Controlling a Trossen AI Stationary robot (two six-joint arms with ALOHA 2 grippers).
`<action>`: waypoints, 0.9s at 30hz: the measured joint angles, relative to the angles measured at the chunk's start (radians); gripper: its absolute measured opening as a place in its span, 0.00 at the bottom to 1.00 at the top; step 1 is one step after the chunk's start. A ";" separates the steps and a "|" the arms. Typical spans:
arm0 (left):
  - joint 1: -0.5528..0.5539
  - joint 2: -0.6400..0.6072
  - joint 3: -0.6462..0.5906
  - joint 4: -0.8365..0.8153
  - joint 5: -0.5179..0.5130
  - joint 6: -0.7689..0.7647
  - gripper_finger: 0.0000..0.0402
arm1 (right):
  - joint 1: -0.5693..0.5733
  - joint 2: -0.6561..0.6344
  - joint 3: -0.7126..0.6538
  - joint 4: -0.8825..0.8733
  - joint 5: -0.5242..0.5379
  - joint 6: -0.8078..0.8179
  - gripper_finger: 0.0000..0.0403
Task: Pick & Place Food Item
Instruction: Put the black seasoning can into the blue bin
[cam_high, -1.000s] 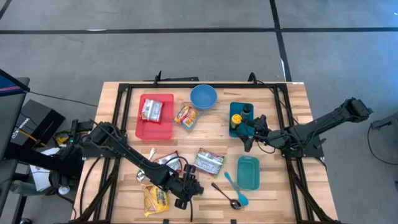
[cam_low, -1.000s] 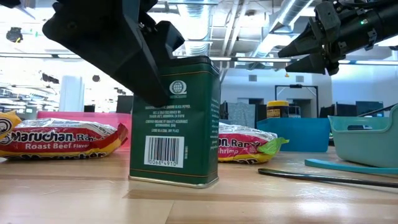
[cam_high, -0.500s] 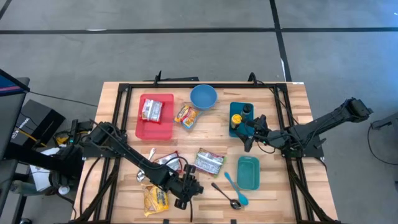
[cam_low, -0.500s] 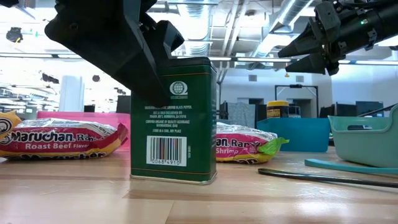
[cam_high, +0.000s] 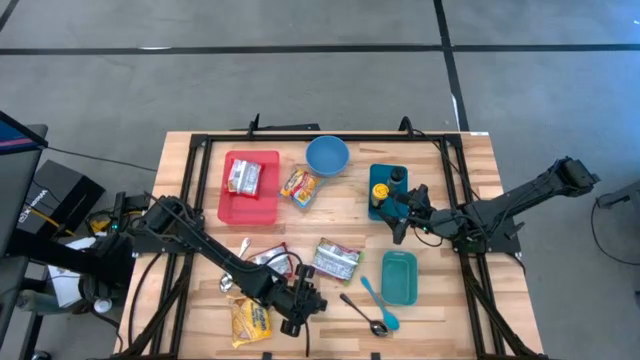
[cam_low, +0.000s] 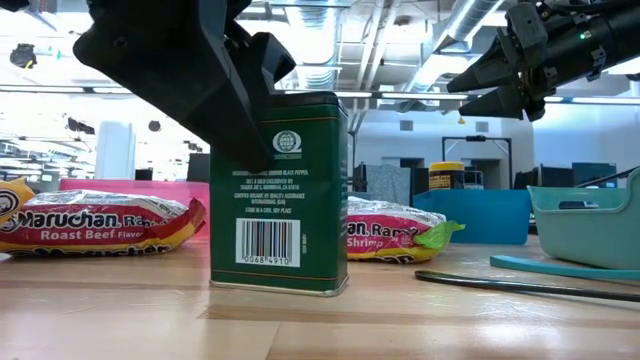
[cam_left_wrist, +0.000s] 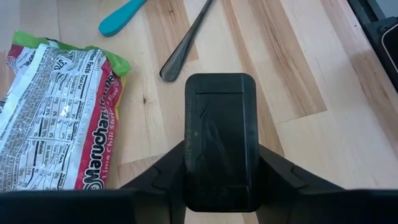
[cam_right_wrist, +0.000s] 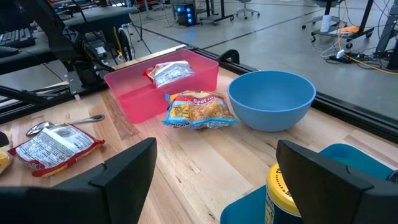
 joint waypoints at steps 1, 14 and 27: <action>0.000 0.000 0.000 0.000 0.000 0.000 0.31 | 0.000 0.000 0.000 0.000 0.000 0.000 0.81; 0.026 0.000 0.000 0.001 0.103 -0.006 0.32 | 0.000 0.000 0.000 0.000 -0.001 0.000 0.81; 0.045 0.000 0.001 0.001 0.138 -0.008 0.39 | 0.000 0.000 0.000 -0.001 -0.001 0.000 0.81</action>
